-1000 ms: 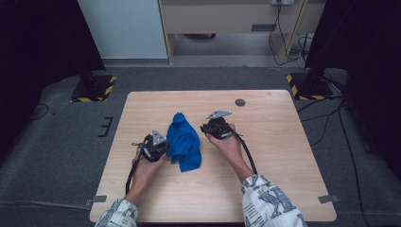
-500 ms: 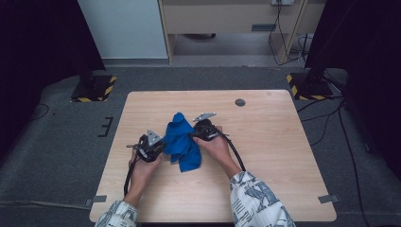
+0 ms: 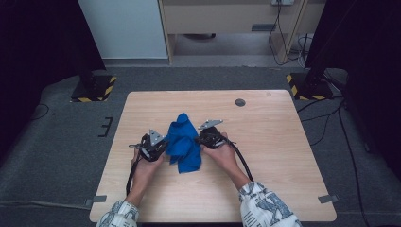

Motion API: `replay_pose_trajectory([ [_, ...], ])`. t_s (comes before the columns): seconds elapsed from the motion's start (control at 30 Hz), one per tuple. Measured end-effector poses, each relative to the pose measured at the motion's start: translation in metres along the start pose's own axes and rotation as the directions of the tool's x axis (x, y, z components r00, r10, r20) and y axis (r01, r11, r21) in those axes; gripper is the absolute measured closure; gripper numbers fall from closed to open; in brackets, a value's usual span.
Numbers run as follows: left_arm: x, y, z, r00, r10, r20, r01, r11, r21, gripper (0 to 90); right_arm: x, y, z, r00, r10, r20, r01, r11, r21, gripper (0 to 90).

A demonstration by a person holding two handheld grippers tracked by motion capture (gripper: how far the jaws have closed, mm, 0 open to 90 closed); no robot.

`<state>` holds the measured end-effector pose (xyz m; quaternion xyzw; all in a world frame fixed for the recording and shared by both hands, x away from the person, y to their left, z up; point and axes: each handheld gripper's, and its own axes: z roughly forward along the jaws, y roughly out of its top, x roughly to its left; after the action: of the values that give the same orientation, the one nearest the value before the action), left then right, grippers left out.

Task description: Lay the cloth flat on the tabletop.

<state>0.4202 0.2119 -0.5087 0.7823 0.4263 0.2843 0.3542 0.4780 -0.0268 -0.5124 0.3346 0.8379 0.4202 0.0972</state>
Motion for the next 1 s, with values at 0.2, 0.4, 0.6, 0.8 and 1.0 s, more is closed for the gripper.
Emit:
replay_pose_trajectory([
  [0.2, 0.000, 0.000, 0.000, 1.0000, 0.002, -0.002, -0.002, 1.0000, 0.002, 77.6, 0.006, 0.004, 0.011, 0.9991, -0.016, 0.040, 0.015, 1.000, 0.015, 62.6],
  [0.4, 0.002, 0.000, -0.001, 1.0000, -0.003, -0.005, 0.003, 1.0000, -0.004, 76.7, 0.005, 0.003, 0.014, 0.9954, -0.035, 0.089, 0.033, 0.999, 0.030, 87.2],
  [0.6, 0.003, 0.000, -0.002, 0.9998, -0.009, -0.019, 0.009, 0.9999, -0.012, 74.8, 0.009, -0.008, -0.005, 0.9964, -0.027, 0.080, 0.024, 0.999, 0.037, 87.9],
  [0.8, 0.002, 0.001, -0.002, 0.9997, -0.007, -0.025, 0.007, 1.0000, -0.006, 74.1, 0.020, -0.024, -0.031, 0.9994, -0.006, 0.034, 0.005, 1.000, 0.031, 78.8],
  [1.0, 0.003, 0.001, -0.003, 0.9994, -0.015, -0.032, 0.014, 0.9998, -0.015, 74.2, 0.012, -0.014, -0.047, 0.9989, 0.010, 0.045, -0.008, 0.999, -0.054, 56.8],
])
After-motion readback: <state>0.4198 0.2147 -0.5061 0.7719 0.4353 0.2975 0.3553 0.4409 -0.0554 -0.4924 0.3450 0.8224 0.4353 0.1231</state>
